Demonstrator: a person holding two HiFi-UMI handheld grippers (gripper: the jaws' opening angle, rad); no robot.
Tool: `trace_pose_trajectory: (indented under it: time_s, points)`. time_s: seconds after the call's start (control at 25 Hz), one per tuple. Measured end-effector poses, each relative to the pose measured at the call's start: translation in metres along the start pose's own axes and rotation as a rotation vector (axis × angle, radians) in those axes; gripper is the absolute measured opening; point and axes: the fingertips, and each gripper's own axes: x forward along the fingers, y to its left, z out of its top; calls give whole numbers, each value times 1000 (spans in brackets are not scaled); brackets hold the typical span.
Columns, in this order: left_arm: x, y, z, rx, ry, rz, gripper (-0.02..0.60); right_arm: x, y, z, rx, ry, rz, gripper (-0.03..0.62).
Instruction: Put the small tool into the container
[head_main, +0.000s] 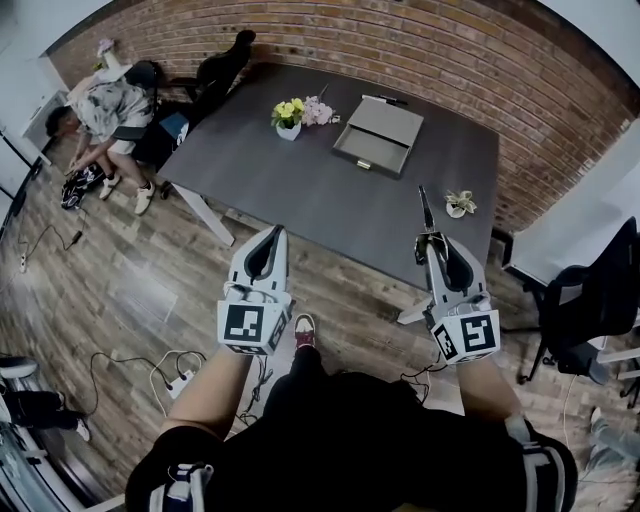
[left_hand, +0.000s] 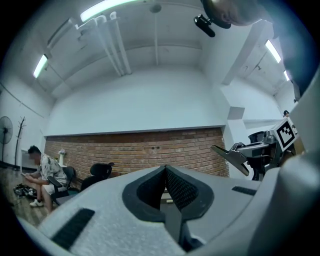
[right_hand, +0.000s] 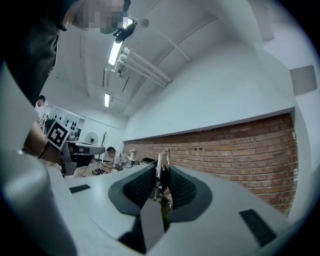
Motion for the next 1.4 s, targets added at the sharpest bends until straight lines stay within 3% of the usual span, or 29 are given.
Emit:
trace_pose_trajectory:
  time_s: [0.64, 0.96, 1.4]
  points:
    - [158, 119, -9, -27, -56, -193, 9, 185, 3, -3, -34, 23, -120, 80]
    - [196, 117, -17, -54, -51, -235, 9, 207, -19, -7, -39, 39, -145, 81]
    - [214, 88, -6, -47, -52, -248, 9, 207, -51, -2, -50, 22, -116, 81]
